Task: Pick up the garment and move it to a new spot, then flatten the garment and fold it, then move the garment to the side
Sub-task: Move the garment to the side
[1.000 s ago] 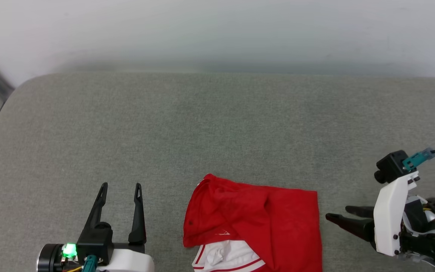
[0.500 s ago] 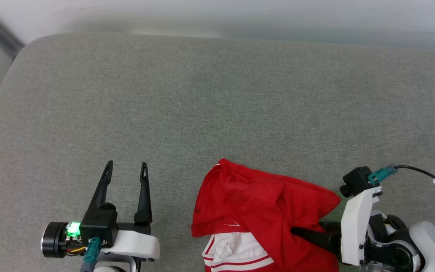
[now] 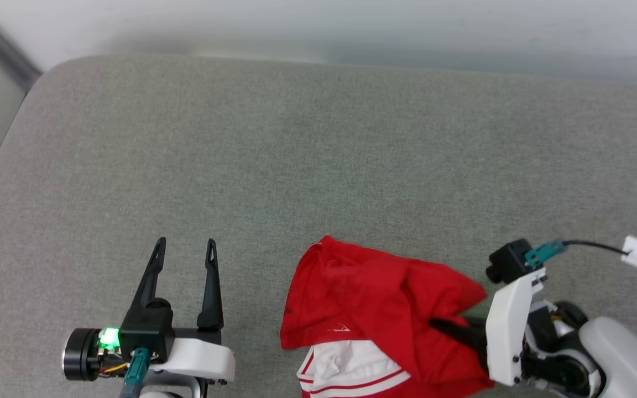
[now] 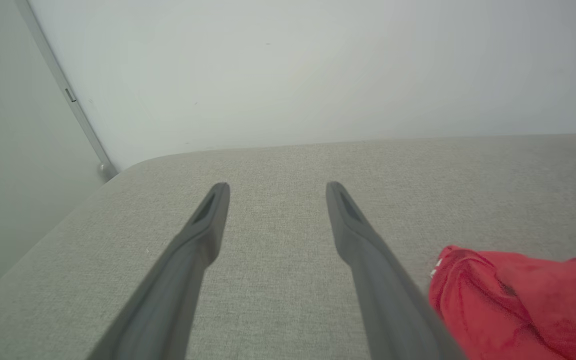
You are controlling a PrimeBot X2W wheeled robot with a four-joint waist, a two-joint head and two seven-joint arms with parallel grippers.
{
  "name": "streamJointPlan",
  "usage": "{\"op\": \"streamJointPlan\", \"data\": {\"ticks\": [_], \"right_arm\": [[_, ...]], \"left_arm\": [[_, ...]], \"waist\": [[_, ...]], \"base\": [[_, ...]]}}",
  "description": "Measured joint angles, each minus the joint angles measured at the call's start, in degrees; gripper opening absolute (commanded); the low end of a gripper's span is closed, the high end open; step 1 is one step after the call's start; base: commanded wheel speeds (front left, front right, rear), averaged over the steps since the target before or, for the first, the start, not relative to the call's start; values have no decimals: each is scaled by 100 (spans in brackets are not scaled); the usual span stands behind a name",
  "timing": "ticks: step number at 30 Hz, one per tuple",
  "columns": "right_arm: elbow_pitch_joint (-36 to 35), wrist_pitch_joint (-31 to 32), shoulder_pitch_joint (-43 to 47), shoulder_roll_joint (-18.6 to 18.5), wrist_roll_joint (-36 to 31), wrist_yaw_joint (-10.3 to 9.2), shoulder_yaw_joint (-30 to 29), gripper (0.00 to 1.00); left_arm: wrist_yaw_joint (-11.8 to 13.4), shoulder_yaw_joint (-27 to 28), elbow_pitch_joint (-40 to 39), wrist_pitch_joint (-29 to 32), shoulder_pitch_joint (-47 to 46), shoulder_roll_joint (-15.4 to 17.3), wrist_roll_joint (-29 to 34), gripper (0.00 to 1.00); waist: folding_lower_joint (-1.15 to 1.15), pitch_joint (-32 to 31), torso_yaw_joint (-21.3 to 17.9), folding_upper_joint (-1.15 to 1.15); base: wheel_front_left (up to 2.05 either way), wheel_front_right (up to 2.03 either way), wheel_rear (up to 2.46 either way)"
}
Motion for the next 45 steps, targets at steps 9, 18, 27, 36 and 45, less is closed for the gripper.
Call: {"op": "streamJointPlan", "data": {"ticks": [9,18,27,36,45], "right_arm": [[-1014,-1,-679,-1074,-226,-4,478,0],[-1596,186,-1395,-2136,-597,-3,699,0],[-937,-365,-1749,-2721,-1017,-2,487,0],[876,-1139,-1987,-2922,-1452,-2,-121,0],[2273,-1572,-2635,-2640,-1895,-2,-747,0]], "left_arm": [[41,79,-27,-1,350,-16,-59,100],[53,156,-156,0,413,-43,-97,100],[-29,192,-308,0,57,60,47,100],[-113,210,-504,0,-289,307,97,100],[-111,183,-686,0,-569,456,116,100]], "waist": [[0,-466,-364,0],[0,-486,-1210,0],[-1,97,-1875,0],[0,943,-2080,0],[0,1614,-2072,0]], "base": [[0,0,0],[0,0,0],[0,0,0],[0,0,0],[0,0,0]]}}
